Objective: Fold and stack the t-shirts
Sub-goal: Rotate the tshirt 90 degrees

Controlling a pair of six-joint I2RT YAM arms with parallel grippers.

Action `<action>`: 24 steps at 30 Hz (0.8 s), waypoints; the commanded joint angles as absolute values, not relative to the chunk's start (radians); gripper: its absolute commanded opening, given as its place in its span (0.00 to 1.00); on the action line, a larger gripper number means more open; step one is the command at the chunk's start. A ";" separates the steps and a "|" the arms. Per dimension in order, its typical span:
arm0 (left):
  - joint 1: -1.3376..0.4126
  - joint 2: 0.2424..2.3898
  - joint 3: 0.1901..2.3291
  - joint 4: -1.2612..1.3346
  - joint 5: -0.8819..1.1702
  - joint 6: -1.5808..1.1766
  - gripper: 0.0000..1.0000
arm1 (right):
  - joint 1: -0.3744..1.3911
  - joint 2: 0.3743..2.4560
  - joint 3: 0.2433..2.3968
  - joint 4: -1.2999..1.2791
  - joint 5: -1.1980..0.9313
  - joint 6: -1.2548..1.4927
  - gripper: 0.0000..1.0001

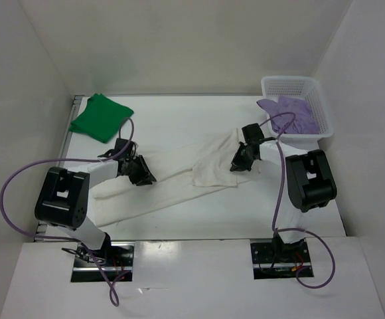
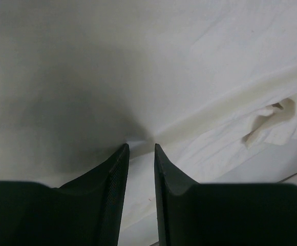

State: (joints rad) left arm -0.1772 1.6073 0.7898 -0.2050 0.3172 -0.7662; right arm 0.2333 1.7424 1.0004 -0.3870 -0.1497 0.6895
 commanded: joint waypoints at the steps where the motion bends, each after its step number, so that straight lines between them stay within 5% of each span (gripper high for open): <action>1: -0.176 1.542 0.741 -0.228 0.295 -0.762 0.34 | 0.235 1.813 1.038 -0.328 -0.118 0.721 0.00; 8: -0.158 1.424 0.739 -0.322 0.287 -0.773 0.35 | 0.235 2.032 1.287 -0.343 -0.089 0.721 0.00; 17: -0.158 1.474 1.048 -0.439 0.321 -0.752 0.36 | 0.256 2.380 2.021 -0.490 -0.166 0.689 0.00; 20: -0.158 1.514 1.081 -0.430 0.347 -0.743 0.36 | 0.299 2.364 2.182 -0.584 -0.146 0.644 0.00; 24: -0.158 1.574 1.118 -0.379 0.347 -0.733 0.30 | 0.344 2.171 2.120 -0.572 -0.123 0.592 0.03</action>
